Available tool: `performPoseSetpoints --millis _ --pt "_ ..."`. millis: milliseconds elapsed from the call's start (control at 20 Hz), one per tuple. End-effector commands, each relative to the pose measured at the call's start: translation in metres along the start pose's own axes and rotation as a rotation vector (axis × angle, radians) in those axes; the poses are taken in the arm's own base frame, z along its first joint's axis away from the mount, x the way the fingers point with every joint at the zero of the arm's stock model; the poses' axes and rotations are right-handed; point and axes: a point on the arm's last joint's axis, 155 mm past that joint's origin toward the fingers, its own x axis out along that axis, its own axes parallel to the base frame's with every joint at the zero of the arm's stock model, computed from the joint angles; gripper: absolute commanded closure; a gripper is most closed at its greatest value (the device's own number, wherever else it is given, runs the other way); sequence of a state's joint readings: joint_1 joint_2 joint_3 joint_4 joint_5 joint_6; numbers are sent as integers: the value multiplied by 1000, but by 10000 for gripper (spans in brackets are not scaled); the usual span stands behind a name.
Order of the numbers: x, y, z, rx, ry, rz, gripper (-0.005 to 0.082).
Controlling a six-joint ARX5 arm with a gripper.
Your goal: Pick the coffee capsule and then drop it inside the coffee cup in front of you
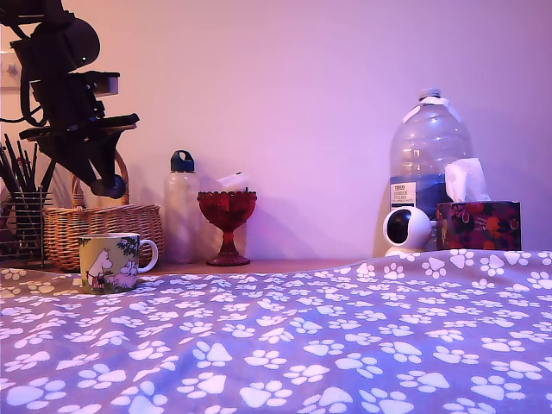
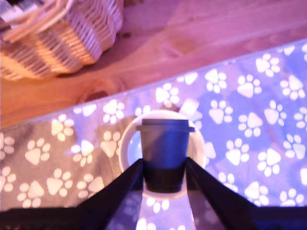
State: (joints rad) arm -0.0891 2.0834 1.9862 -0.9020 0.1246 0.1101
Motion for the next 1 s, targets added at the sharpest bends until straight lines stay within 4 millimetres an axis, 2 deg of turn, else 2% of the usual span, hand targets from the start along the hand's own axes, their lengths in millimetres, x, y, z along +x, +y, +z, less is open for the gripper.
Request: performPoseSetpoints --millis 0,400,750,950 --pt "1 2 3 -7 -9 4 556" --pt "45 5 -21 -21 83 -6 553" --pt "64 8 -36 -31 134 -6 553" --pt "64 9 -41 -33 154 -2 553"
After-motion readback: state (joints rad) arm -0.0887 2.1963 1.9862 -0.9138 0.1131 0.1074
